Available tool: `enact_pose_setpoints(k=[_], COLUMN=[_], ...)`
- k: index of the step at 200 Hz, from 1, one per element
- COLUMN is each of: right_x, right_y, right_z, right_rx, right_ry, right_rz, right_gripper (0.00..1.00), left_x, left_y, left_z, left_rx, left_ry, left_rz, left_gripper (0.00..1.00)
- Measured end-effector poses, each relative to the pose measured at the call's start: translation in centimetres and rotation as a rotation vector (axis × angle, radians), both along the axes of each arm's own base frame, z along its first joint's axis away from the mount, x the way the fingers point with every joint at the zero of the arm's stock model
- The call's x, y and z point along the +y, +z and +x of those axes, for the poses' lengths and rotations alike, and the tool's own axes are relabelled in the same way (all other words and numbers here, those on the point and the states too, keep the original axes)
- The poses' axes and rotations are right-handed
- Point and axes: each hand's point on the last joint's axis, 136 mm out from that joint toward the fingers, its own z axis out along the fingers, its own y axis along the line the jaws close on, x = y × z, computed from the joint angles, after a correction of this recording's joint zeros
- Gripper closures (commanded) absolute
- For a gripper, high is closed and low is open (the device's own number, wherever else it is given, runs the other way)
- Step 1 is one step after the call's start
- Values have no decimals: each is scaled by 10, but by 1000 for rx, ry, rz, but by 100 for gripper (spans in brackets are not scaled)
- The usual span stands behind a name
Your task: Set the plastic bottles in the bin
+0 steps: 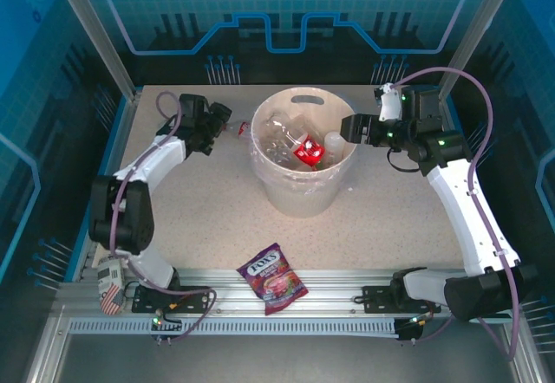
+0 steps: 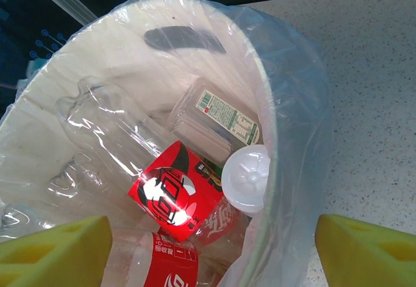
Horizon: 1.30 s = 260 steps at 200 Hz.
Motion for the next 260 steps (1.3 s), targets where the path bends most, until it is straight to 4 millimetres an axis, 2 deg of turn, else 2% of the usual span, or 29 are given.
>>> enact_pose_setpoints(k=[17,32,95,167,215,260], right_x=[0,0,0,-1,-1,-2], right_y=[0,0,0,0,0,-2], right_z=[0,0,0,0,1,0], right_rx=[0,0,-1,-3,-4,0], right_ry=[-1,-2,-2,-4,-5,-2], right_rz=[0,-1,-2,-6,-11,-15], right_gripper=[16,16,16,16,16,16], left_x=[-5,-11,-26,-34,-32,-32], left_y=[-24,-37,-57,-109,-112,-111], left_z=[10,22,65,62,60,57], left_rx=[55,79,113,220,236,209], left_ry=[20,39,128,207,243,244], left_rz=[-9,-10,-17,-67,-83,-94], left_gripper=[3,3,4,16,31,35])
